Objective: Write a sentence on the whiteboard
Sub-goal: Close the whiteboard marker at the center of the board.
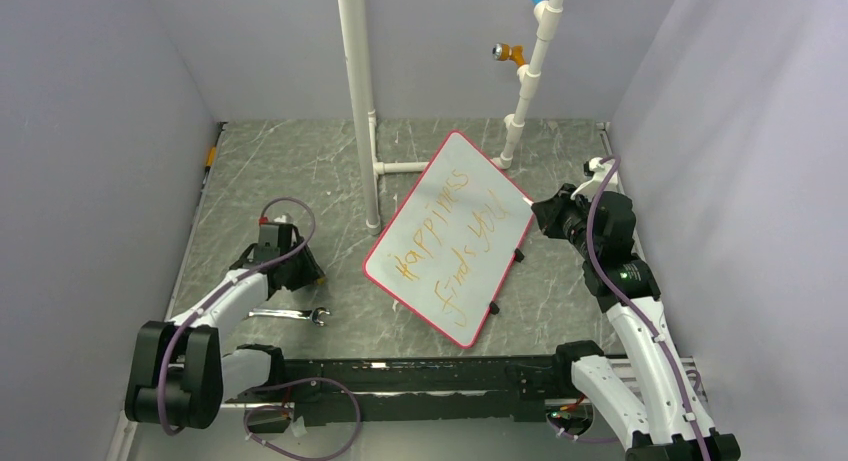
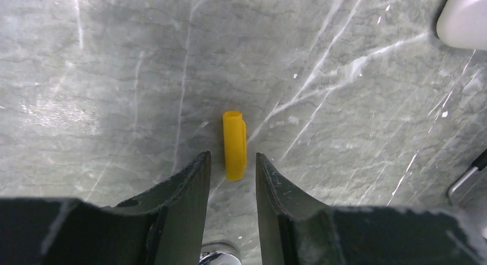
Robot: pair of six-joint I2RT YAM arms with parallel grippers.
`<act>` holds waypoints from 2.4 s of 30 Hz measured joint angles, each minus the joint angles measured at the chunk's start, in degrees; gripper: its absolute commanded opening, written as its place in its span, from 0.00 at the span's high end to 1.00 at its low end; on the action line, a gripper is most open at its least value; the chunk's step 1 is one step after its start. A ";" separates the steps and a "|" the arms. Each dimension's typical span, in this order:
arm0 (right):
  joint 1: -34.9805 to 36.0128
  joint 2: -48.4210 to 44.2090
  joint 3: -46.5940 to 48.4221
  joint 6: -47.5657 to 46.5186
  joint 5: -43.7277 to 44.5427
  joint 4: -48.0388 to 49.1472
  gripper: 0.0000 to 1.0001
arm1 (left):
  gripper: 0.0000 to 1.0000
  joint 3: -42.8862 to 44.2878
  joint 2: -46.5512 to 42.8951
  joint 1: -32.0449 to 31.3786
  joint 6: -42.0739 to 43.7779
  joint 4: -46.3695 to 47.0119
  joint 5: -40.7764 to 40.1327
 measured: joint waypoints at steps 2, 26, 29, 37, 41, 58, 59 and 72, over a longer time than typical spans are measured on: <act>0.00 0.00 0.00 0.00 -0.02 0.00 1.00 | 0.61 0.00 -0.09 -1.25 -0.33 -0.04 -0.61; 0.00 -0.68 -0.09 0.04 -1.33 -1.27 1.00 | 1.00 4.76 5.27 -8.52 -1.64 -3.26 -7.91; 0.00 -1.14 -0.09 0.31 -1.60 -1.31 1.00 | 1.00 5.11 5.42 -10.29 -1.57 -3.67 -8.63; 0.02 -1.64 -0.09 1.79 -6.05 -1.20 1.00 | 1.00 7.67 0.96 -12.76 1.68 -12.26 -7.37; 0.02 -1.49 -0.09 2.64 -9.77 -0.96 1.00 | 1.00 11.96 -2.32 -12.98 5.22 -16.06 -5.20; 0.02 0.92 3.69 6.84 -28.04 3.06 1.00 | 1.00 29.75 -11.74 -13.44 23.34 -31.23 -1.51; 0.02 1.03 3.85 7.15 -28.96 3.54 1.00 | 1.00 29.88 -12.61 -13.53 24.68 -31.54 -1.42; 2.19 4.63 6.97 10.84 -36.76 7.45 1.00 | 1.00 30.32 -19.91 -15.28 40.24 -28.28 9.01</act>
